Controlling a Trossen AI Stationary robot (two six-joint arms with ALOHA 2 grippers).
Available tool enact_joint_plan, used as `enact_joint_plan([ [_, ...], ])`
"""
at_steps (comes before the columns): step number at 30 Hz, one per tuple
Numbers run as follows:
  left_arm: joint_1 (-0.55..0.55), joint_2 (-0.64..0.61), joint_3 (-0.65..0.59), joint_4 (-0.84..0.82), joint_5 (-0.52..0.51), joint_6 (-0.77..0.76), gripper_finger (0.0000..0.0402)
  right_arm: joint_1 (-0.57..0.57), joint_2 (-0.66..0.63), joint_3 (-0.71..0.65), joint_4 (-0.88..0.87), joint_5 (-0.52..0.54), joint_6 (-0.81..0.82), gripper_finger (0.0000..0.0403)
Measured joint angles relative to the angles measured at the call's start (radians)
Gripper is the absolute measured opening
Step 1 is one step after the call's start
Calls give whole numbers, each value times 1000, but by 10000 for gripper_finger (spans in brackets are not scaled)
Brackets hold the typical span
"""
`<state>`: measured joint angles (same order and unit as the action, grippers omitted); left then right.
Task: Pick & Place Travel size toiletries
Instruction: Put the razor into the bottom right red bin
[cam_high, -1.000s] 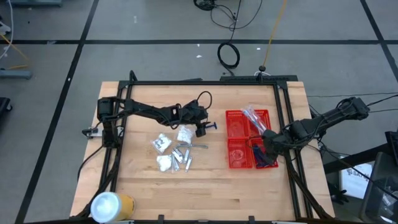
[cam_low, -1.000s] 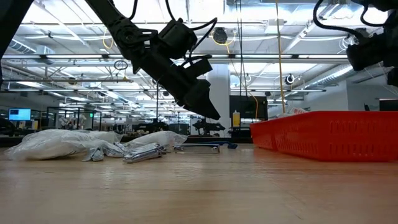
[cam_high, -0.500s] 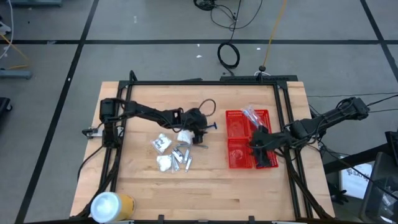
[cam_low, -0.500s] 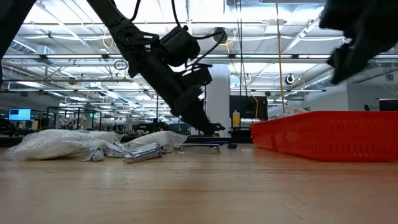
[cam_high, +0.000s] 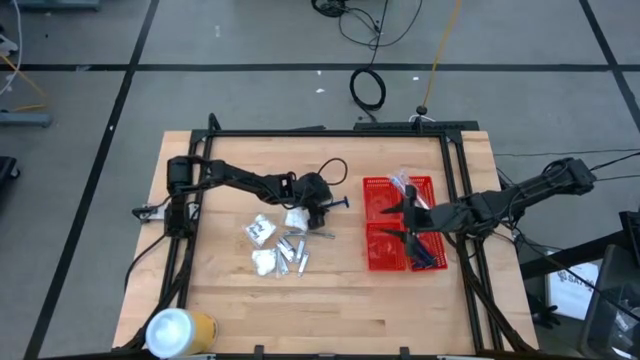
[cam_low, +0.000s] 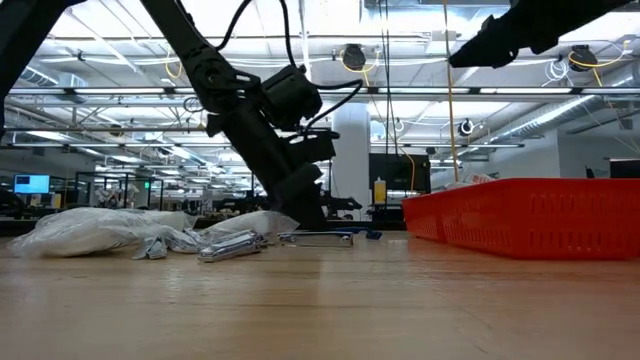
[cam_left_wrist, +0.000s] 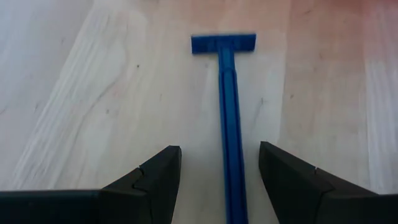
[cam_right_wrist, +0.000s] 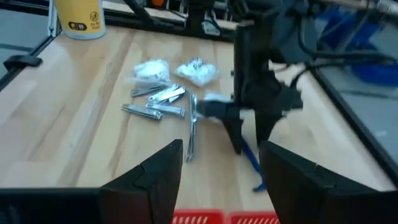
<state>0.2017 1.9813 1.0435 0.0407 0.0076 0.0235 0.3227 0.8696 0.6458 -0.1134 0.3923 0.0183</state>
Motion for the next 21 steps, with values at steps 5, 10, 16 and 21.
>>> enact_joint_plan([
  [5,10,24,1,-11,47,-1,171,-19,0,-62,132,0,-72,201],
  [10,11,31,1,-15,73,16,75,-47,-1,-117,220,0,-91,200],
  [16,25,-11,-2,-64,29,73,21,-75,-1,-123,222,52,-91,201],
  [21,37,-142,-12,-138,-52,149,10,-88,-19,-123,200,137,-95,200],
])
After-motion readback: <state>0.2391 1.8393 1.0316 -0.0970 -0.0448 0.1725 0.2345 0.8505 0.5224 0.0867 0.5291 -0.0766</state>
